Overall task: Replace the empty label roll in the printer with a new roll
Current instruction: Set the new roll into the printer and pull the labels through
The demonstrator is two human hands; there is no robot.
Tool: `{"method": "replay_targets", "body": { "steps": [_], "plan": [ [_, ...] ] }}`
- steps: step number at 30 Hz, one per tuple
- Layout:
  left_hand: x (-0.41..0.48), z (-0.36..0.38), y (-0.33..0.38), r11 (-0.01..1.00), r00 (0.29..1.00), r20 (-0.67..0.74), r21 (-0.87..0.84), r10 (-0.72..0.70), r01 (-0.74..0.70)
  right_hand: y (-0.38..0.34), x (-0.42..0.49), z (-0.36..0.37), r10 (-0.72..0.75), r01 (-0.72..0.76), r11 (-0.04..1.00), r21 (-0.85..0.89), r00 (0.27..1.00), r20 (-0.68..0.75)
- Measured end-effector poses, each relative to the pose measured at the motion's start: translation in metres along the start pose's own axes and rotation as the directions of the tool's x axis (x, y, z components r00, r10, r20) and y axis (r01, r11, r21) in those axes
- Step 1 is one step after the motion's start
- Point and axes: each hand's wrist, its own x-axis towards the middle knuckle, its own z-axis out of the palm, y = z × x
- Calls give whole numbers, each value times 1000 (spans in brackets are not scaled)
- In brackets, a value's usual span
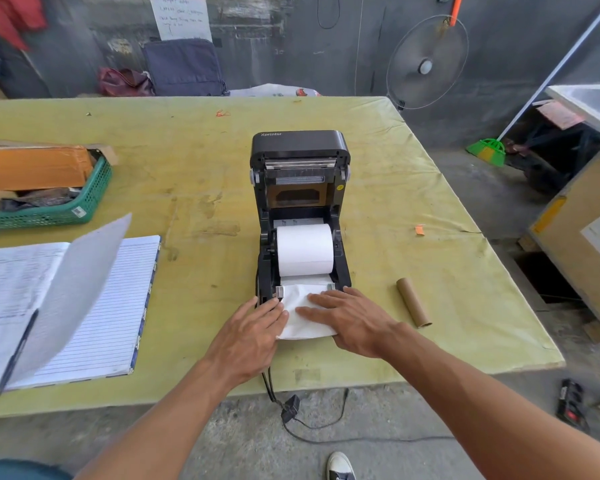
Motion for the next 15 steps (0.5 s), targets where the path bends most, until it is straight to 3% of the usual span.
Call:
{"method": "replay_targets", "body": {
  "steps": [6, 15],
  "plan": [
    [-4, -1, 5, 999, 1000, -12, -33, 17, -17, -1, -10, 2, -30, 29, 999, -18, 999, -35],
    [10, -14, 8, 992, 992, 9, -18, -123, 123, -4, -15, 2, 17, -21, 998, -62, 998, -66]
  ]
}}
